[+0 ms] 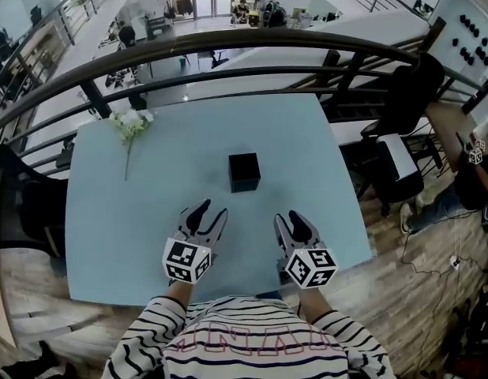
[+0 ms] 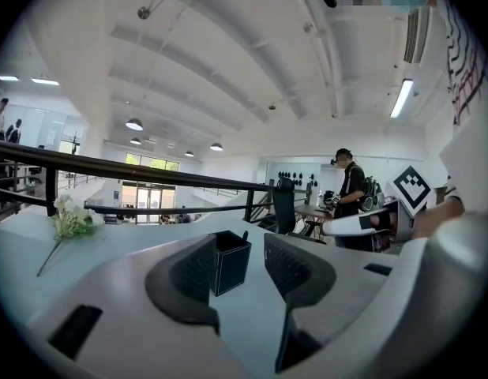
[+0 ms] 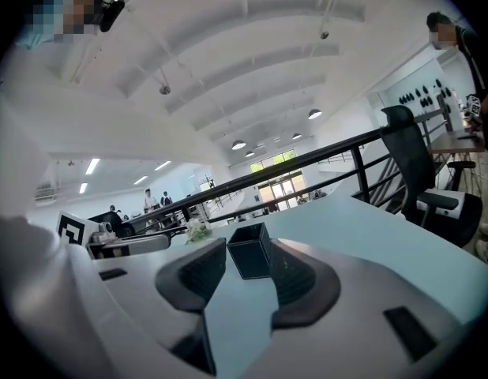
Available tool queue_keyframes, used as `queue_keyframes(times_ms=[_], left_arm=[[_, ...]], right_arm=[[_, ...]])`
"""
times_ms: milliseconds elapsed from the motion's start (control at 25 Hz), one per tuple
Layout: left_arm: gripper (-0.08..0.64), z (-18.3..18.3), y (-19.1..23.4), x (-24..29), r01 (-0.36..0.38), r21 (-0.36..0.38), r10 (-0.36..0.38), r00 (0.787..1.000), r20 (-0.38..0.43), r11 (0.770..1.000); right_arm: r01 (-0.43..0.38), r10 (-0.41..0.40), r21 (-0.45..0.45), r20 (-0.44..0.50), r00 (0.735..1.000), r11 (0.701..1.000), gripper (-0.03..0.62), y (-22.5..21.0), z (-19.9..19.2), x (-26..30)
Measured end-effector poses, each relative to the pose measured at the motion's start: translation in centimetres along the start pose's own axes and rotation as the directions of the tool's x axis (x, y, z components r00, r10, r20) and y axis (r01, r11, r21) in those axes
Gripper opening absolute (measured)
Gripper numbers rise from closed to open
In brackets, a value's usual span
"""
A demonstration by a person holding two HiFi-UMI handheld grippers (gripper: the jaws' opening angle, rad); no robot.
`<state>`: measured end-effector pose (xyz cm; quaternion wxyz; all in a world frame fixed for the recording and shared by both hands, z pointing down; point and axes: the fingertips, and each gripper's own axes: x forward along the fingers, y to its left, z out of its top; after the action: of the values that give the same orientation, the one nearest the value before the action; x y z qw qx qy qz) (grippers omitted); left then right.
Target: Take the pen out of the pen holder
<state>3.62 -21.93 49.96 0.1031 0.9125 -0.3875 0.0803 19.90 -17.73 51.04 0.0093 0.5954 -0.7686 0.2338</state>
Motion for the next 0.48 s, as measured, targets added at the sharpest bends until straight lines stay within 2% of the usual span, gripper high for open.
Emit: queue_keyframes(times_ms=[480], left_arm=[[0.173,0.2,-2.3,9.3,-0.12,0.026,0.121,0.993,-0.009,0.992]], right_arm=[[-0.18,0.178,-0.018,-0.099,0.979,0.983,0.176,-6.8,1.6,4.5]])
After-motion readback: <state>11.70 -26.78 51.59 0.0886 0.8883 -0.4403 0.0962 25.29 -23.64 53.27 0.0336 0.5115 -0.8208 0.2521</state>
